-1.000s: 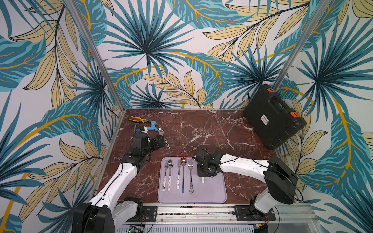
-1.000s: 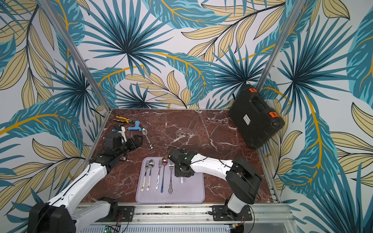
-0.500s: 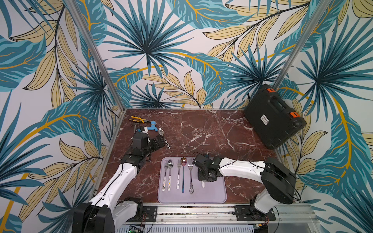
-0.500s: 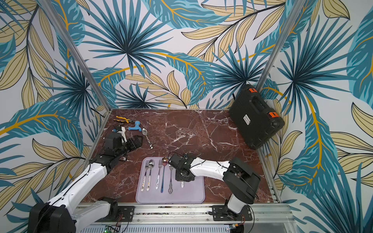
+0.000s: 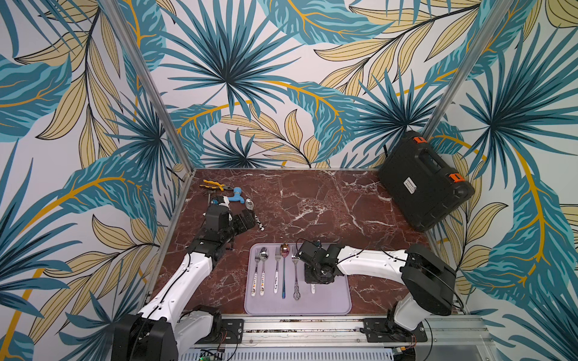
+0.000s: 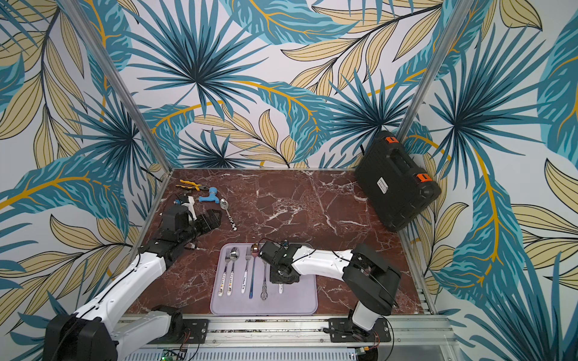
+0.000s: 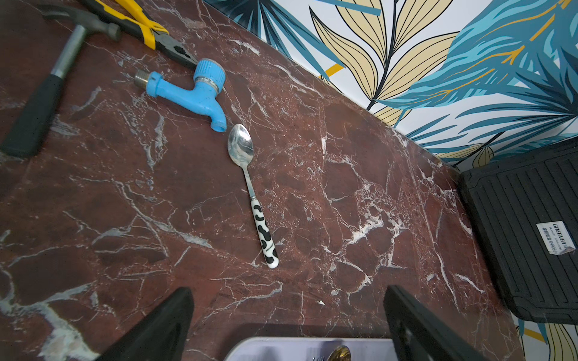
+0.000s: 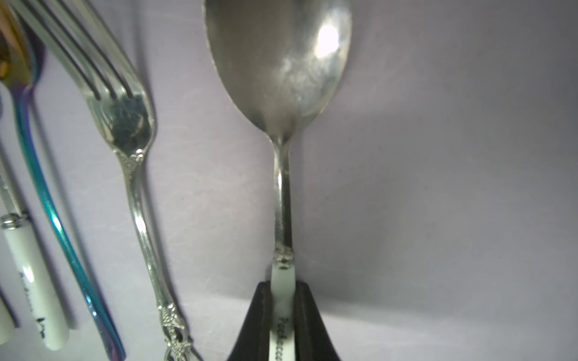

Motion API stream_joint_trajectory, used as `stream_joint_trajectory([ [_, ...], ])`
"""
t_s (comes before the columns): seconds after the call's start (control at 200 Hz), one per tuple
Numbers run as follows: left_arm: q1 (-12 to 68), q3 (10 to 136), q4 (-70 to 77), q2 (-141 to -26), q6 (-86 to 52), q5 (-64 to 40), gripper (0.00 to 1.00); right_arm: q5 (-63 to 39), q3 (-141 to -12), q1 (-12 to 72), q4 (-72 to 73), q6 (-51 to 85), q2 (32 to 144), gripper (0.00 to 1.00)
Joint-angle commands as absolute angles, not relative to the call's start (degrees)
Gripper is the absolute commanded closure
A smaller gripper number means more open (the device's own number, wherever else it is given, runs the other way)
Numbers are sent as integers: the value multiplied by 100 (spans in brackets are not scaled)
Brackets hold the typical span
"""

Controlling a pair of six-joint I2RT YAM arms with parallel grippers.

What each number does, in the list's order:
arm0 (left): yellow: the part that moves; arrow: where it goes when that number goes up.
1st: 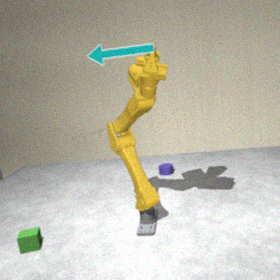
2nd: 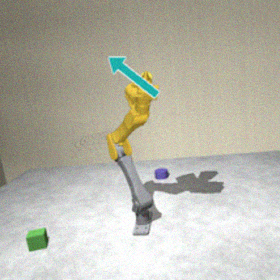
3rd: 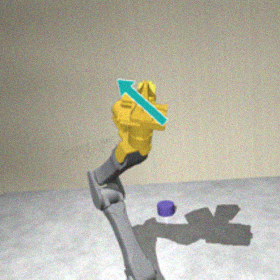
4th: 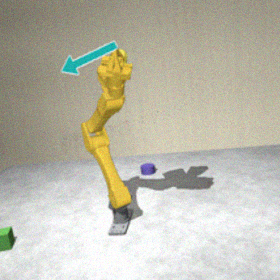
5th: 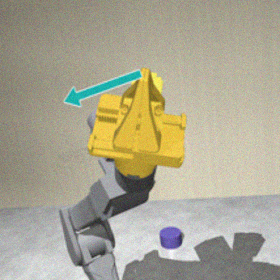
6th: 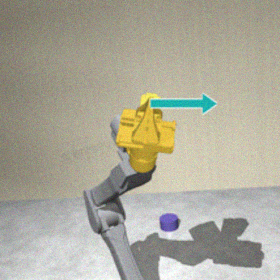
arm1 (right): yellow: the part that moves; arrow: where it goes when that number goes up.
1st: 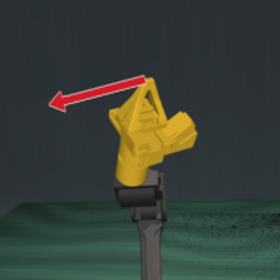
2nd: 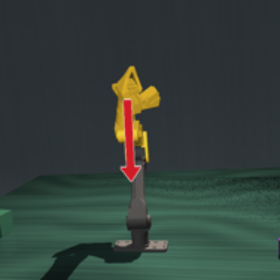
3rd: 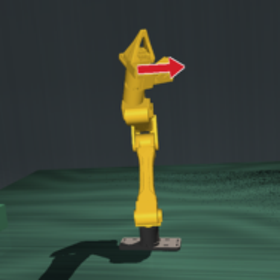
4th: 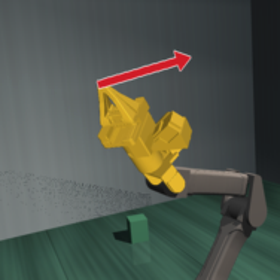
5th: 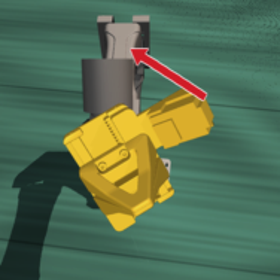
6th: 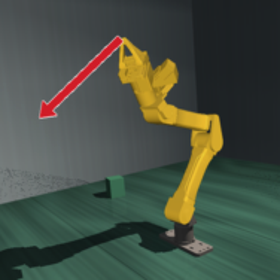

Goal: Set the spoon and fork side by side
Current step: Place the spoon on the tray.

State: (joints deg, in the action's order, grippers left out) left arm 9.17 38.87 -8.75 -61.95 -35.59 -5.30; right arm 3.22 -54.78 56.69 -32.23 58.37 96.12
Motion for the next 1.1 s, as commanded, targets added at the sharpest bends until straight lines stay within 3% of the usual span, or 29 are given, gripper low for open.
stream_joint_trajectory([
  [0.0,879,3770,-782,-6215,-3553,-565,0,202,-5586,5772,-3121,5898,9847,100],
  [0.576,879,3776,-811,-6196,-3539,-554,0,113,-5744,5853,-3064,6007,10081,100],
  [1.091,879,3775,-826,-6202,-3533,-536,0,292,-5779,5861,-3347,6167,10134,78],
])
